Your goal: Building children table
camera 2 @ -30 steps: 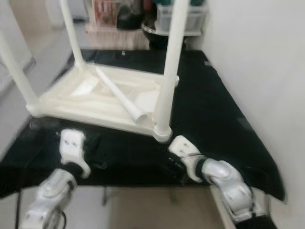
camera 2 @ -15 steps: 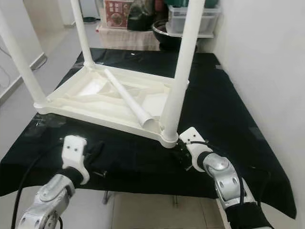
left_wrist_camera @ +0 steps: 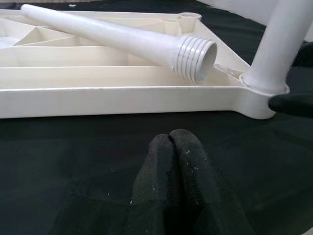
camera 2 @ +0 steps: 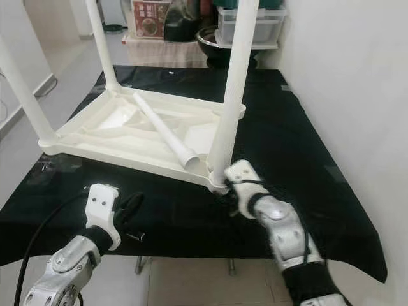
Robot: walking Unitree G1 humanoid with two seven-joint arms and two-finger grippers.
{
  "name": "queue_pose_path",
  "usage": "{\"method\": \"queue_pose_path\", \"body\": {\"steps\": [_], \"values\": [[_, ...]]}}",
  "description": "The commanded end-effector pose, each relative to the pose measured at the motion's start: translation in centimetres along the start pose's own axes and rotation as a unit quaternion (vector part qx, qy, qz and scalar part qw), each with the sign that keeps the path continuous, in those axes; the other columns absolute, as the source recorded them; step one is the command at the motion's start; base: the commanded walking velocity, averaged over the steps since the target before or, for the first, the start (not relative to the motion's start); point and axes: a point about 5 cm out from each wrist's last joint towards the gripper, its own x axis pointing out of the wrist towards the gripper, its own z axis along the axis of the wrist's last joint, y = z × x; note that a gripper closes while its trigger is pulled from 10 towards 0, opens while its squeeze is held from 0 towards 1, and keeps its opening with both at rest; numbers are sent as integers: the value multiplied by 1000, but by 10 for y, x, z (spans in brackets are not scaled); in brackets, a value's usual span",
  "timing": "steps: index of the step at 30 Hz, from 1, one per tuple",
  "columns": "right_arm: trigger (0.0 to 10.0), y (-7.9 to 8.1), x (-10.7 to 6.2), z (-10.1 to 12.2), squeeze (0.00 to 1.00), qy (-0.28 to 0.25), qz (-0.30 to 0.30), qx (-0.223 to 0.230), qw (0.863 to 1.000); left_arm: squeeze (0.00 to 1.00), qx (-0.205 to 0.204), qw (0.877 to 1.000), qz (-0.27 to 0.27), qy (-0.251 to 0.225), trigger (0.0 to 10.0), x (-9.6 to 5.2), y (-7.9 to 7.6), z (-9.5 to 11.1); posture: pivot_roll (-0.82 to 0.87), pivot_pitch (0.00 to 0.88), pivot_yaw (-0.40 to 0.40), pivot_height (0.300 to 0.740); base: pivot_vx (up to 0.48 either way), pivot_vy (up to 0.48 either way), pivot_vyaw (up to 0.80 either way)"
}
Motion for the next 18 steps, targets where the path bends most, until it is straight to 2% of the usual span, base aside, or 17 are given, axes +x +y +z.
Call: {"method": "queue_pose_path", "body": {"steps": [1, 5, 10, 12, 15, 18], "values": [[10000, 19, 4, 16, 0, -42, 54, -13, 998, 0, 13, 1000, 2, 0, 10000, -1, 2, 0, -50, 63, -61, 740, 0, 0, 0], [10000, 38, 0, 22, 0, -64, 122, -15, 990, 0, 14, 1000, 4, -1, 10000, -1, 1, 0, -51, 64, -65, 740, 0, 0, 0], [10000, 45, -4, 23, 0, -70, 152, -19, 986, 0, 14, 1000, 4, -1, 10000, -1, 1, 0, -55, 66, -65, 740, 0, 0, 0], [10000, 56, -14, 26, 0, -84, 204, -19, 975, 0, 14, 1000, 4, -3, 10000, -1, 1, 1, -61, 71, -68, 740, 0, 0, 0], [10000, 60, -18, 28, 0, -90, 226, -19, 970, 0, 14, 1000, 4, -3, 10000, -1, 0, 1, -61, 71, -68, 740, 0, 0, 0], [10000, 73, -30, 39, 0, -125, 279, -9, 952, 0, 13, 1000, 6, -5, 10000, -1, 0, 1, -62, 72, -71, 740, 0, 0, 0]]}}
